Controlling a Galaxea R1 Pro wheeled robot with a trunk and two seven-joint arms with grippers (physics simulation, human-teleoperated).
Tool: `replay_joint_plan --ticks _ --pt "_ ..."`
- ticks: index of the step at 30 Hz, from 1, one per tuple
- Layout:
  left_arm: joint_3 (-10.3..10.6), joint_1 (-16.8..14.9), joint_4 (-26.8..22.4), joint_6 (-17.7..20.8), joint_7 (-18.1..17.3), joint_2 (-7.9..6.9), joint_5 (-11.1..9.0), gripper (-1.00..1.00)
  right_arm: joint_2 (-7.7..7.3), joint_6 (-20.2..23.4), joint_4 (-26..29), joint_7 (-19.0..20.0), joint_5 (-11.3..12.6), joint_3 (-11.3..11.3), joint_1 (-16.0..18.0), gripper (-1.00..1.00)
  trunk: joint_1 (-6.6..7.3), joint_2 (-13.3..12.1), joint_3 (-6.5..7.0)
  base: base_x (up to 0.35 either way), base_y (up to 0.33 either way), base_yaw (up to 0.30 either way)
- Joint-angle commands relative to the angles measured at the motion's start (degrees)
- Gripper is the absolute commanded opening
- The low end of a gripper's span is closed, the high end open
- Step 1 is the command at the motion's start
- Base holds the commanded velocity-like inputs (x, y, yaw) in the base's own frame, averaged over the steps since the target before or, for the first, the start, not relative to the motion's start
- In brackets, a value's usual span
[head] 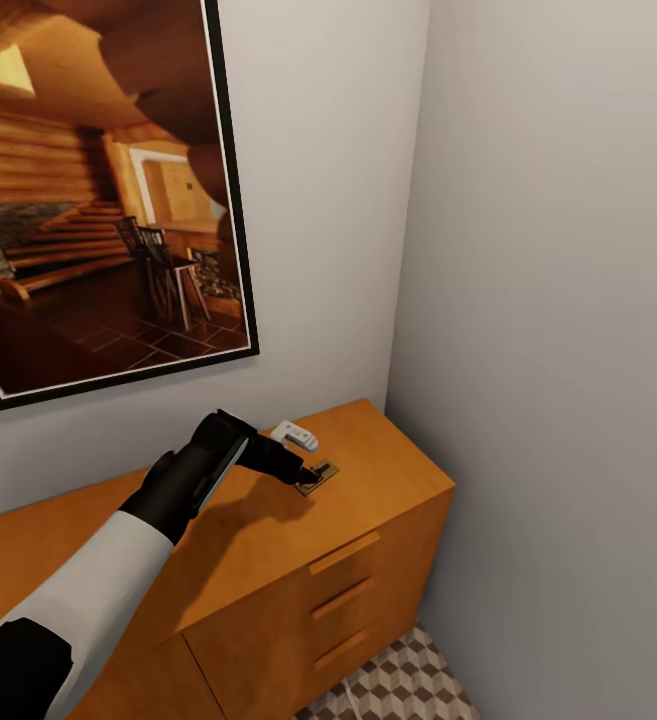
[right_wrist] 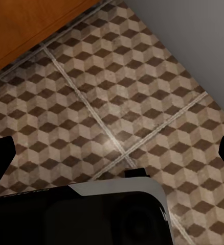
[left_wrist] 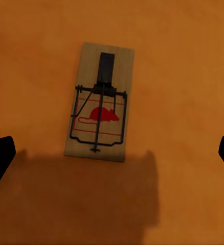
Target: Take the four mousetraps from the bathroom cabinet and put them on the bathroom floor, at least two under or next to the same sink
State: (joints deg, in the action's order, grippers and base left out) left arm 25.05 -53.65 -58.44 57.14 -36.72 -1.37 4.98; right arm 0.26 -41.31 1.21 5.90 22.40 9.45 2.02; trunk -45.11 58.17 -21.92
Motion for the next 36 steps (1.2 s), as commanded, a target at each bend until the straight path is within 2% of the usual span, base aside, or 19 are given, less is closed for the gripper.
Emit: replay_joint_plan --ticks 1,28,36 --pt "0.1 -0.1 -0.1 0.1 -0.5 -0.04 0.5 1.00 0.02 -0.2 -0.1 0.4 0.6 0.2 0.0 1.00 0.00 0.0 -0.10 0.000 0.000 0.000" --pt "0.3 -0.1 0.0 0.1 -0.5 0.01 0.5 1.00 0.09 -0.2 -0.1 0.4 0.6 0.2 0.0 1.00 0.00 0.0 -1.90 0.001 0.000 0.000" --pt "0.8 -0.1 0.6 0.1 -0.5 0.05 0.5 1.00 0.09 -0.2 -0.1 0.4 0.6 0.2 0.0 1.00 0.00 0.0 -1.96 0.142 0.000 0.000"
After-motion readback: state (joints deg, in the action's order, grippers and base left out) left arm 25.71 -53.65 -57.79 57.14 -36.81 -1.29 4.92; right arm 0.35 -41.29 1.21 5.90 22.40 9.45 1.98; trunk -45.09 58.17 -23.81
